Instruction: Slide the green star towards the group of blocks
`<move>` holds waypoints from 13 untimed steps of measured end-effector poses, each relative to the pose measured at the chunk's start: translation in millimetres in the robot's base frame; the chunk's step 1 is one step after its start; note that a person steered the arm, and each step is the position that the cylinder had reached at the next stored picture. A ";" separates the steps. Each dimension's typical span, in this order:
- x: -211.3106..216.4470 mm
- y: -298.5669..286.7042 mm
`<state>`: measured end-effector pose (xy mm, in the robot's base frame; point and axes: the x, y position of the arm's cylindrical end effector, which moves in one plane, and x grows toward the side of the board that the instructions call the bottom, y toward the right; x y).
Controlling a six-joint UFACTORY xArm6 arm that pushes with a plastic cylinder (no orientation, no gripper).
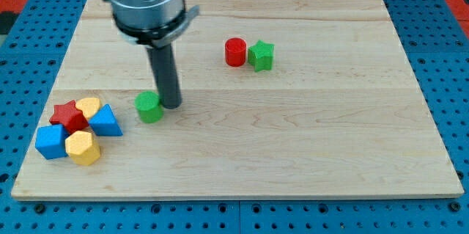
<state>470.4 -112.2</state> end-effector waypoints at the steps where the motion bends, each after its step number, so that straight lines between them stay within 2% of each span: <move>1: 2.9 -29.0; 2: 5.3 -43.4; 3: 4.4 -29.8; 5: -16.8 98.0; 7: -66.4 214.5; 8: -91.5 215.4; 9: -106.1 190.3; 11: -106.2 125.4; 13: -79.0 40.7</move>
<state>391.3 -71.5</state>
